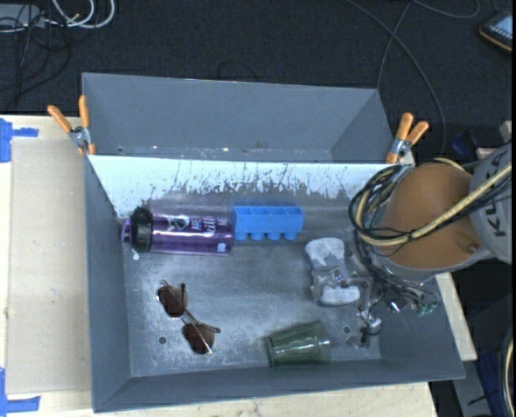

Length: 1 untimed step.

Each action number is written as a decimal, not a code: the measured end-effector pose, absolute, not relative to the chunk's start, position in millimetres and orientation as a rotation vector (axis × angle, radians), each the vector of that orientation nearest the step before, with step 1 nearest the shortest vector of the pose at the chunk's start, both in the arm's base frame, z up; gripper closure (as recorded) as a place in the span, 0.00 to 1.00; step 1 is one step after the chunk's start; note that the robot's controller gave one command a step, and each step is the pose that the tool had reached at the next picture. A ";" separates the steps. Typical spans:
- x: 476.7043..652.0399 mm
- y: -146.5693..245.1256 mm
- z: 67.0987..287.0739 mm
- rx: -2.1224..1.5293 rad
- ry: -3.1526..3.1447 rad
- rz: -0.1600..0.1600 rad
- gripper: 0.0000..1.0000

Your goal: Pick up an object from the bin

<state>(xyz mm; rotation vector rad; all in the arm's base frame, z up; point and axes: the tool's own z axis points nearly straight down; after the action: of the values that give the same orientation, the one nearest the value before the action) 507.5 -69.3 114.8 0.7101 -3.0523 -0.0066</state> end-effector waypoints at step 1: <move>529.8 -76.2 98.8 0.741 -3.051 -0.002 0.00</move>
Offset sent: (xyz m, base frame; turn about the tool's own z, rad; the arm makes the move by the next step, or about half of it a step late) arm 0.0568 -0.0417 -0.0448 0.1686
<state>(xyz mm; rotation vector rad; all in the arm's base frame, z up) 529.8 -76.2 98.8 0.7415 -3.0513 -0.0019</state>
